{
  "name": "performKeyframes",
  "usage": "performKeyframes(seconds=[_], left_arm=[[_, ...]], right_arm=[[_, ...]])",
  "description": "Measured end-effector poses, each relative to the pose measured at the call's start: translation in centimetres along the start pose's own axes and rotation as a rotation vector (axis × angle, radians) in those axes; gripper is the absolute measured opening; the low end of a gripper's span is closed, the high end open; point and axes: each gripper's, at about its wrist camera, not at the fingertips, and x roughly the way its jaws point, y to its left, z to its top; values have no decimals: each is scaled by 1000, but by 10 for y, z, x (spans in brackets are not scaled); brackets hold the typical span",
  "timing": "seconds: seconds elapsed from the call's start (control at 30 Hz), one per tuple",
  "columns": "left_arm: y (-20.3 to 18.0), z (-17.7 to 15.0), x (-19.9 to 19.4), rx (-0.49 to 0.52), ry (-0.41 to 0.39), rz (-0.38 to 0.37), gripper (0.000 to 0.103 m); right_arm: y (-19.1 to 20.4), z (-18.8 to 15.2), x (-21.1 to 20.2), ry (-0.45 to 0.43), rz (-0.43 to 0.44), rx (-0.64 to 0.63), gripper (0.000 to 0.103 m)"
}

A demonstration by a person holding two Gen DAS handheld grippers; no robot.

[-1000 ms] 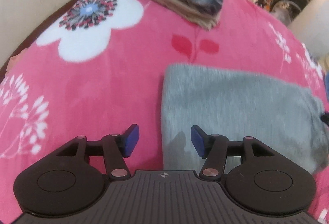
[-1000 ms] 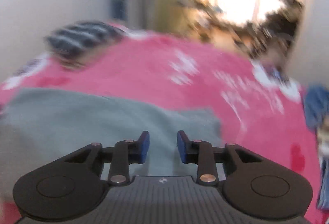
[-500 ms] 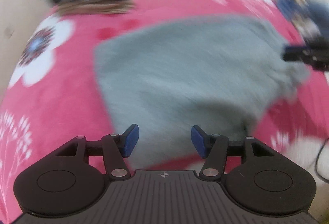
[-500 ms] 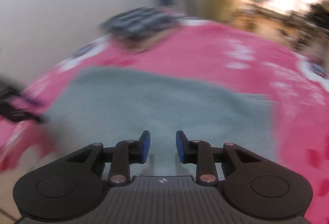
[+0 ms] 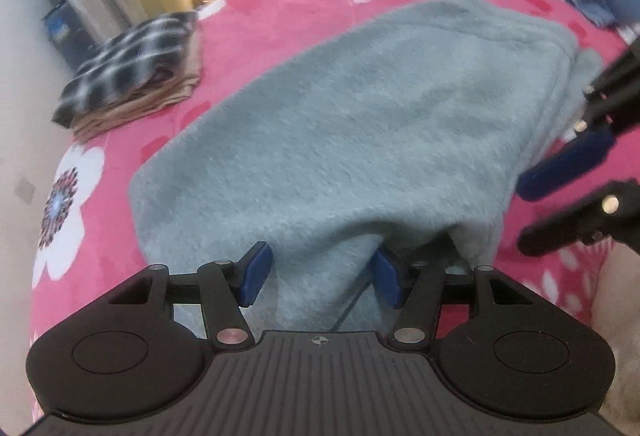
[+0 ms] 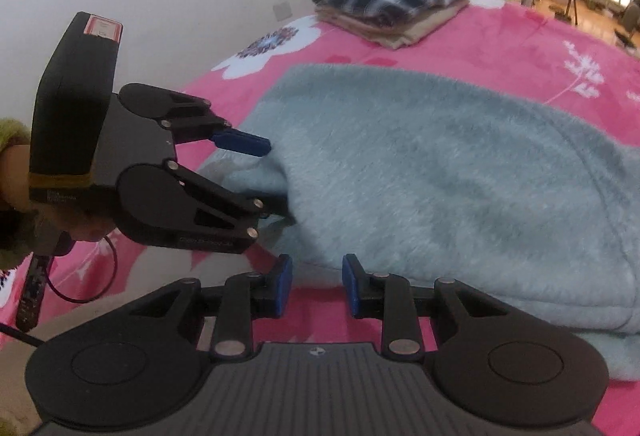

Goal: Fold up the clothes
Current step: 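Fold the sweatshirt bundle over with both grippers and press it down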

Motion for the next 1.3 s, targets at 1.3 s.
performKeyframes(seconds=[1.3], left_arm=[[15, -35, -5, -85, -36, 177, 48]], right_arm=[[-26, 1, 46, -53, 145, 232, 17]])
